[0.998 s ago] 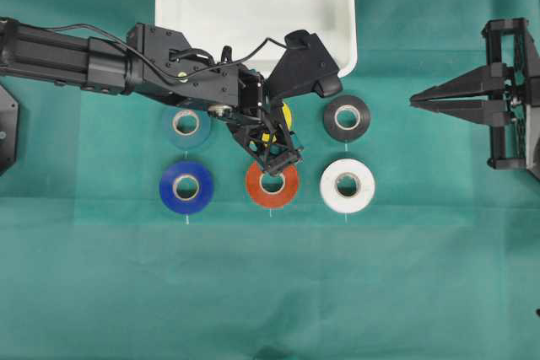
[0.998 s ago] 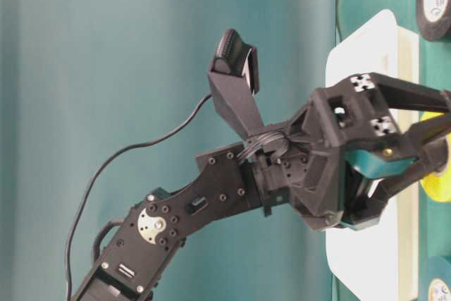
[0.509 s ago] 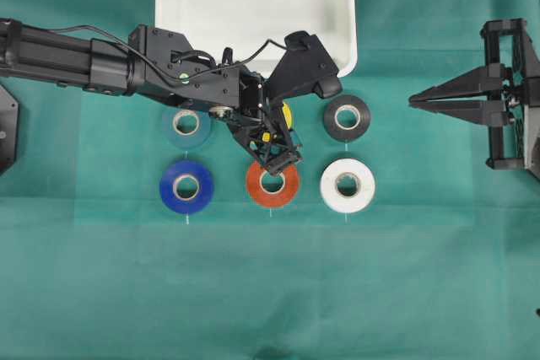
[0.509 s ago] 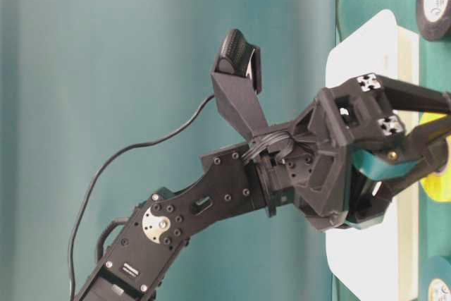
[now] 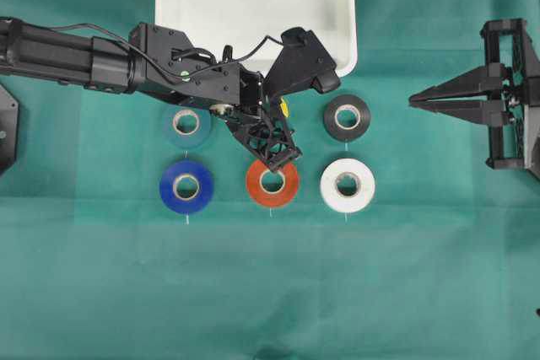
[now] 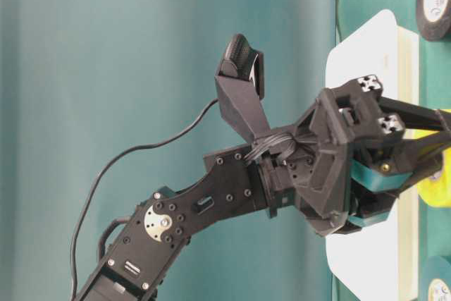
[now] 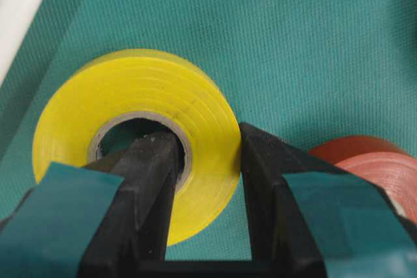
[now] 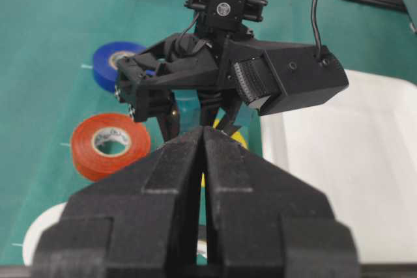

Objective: Place the tape from the fixed location into the white case.

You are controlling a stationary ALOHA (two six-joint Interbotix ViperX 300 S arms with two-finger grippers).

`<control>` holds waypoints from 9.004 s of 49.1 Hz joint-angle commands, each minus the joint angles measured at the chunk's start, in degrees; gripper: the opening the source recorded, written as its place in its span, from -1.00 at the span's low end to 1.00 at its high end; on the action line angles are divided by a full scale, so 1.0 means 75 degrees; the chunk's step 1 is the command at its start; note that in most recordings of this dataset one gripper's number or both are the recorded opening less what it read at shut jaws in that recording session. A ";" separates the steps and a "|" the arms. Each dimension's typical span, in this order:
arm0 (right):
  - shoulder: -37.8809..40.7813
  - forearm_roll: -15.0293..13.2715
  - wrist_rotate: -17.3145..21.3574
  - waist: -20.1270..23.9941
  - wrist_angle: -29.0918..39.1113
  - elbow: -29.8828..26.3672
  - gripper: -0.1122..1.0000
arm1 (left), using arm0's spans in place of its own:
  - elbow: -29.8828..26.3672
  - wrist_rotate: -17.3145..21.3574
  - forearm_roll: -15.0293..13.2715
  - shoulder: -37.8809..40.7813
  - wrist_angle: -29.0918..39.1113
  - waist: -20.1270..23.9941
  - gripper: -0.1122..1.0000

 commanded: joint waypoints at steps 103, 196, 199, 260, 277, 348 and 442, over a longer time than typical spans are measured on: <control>0.0129 0.0000 0.0035 0.0000 -0.0012 -0.0152 -0.78 | -0.1512 0.0727 0.0070 -0.2109 0.2496 -0.0141 -0.36; 0.0188 0.0000 0.0035 0.0000 -0.0012 -0.0152 -0.78 | -0.1523 0.1172 0.0117 -0.2379 0.2766 0.0691 -0.36; 0.0188 -0.0012 0.0035 0.0000 -0.0012 -0.0152 -0.78 | -0.1547 0.1230 0.0117 -0.2379 0.2766 0.0879 -0.36; 0.0199 -0.0012 0.0035 0.0000 -0.0023 -0.0152 -0.78 | -0.1535 0.1758 0.0117 -0.2391 0.2801 0.1980 -0.36; 0.0281 -0.0012 0.0035 -0.0012 -0.0047 -0.0152 -0.78 | -0.1125 0.1758 0.0117 -0.2309 0.2367 0.1980 -0.36; 0.0469 0.0012 0.0035 0.0000 -0.0059 -0.0176 -0.78 | 0.0117 0.2332 0.0105 -0.0504 -0.0246 0.2613 -0.36; 0.0457 0.0000 0.0035 0.0000 -0.0059 -0.0199 -0.78 | -0.0398 0.2367 0.0047 -0.2473 0.1289 0.2063 0.94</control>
